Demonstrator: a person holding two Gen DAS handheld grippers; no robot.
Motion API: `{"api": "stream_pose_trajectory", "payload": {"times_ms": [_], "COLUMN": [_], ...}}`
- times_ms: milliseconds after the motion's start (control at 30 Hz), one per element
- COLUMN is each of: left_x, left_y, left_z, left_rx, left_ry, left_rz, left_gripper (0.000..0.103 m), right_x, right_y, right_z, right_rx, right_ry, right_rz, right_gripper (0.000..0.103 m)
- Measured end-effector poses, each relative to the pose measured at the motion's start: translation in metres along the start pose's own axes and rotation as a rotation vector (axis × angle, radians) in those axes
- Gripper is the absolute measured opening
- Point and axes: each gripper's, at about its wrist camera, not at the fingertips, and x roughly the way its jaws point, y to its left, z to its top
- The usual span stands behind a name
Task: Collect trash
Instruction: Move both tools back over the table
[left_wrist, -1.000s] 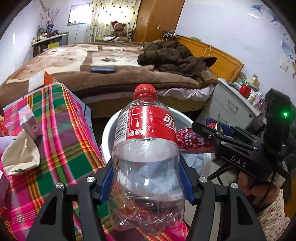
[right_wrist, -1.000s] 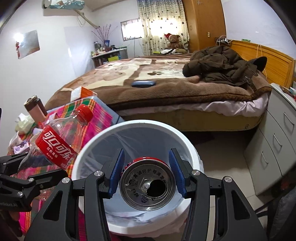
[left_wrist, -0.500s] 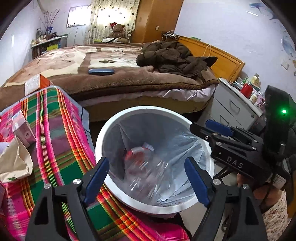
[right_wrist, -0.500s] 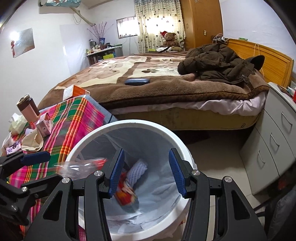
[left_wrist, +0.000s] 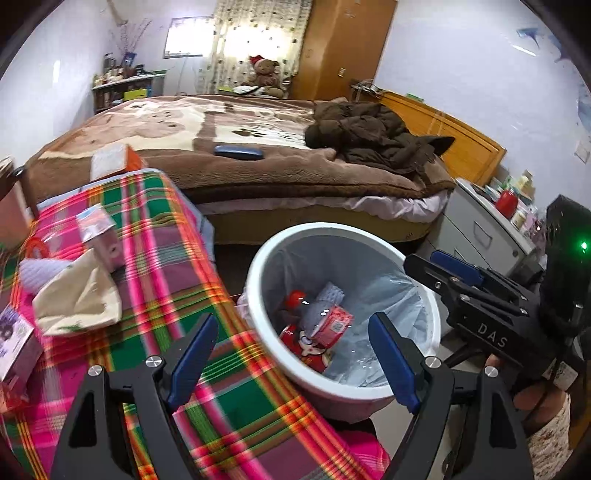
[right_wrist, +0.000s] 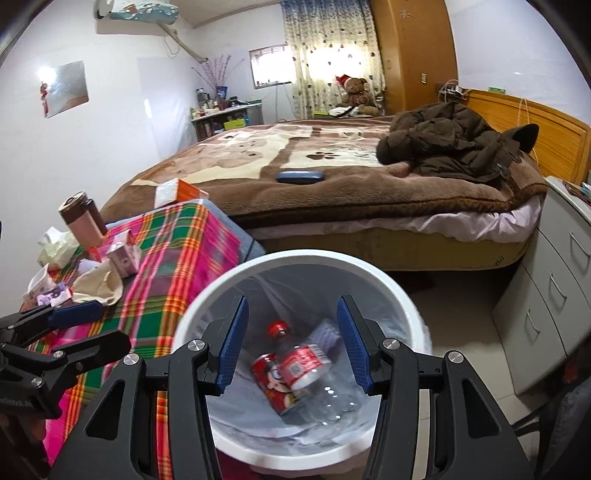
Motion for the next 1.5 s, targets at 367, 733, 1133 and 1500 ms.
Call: {"api": "stream_pose_trajectory", "payload": {"times_ms": [367, 733, 1133, 1500], "left_x": [-0.035, -0.072, -0.104, -0.096], "left_y": [0.058, 0.130, 0.211, 0.265], "left_z": [-0.010, -0.020, -0.029, -0.034], "left_rx": [-0.101, -0.233, -0.334, -0.390], "left_ry": [-0.066, -0.135, -0.184, -0.141], "left_rz": [0.075, 0.202, 0.373, 0.362], "left_gripper": [0.085, 0.085, 0.085, 0.086], "right_x": [0.008, 0.025, 0.065, 0.102], "right_y": [0.044, 0.096, 0.155, 0.188], "right_z": [0.003, 0.005, 0.001, 0.005], "right_rx": [-0.045, -0.133, -0.205, -0.229], "right_ry": [-0.008, 0.027, 0.126, 0.207], "right_rz": [0.094, 0.184, 0.263, 0.337], "right_gripper": [0.064, 0.064, 0.064, 0.065]}}
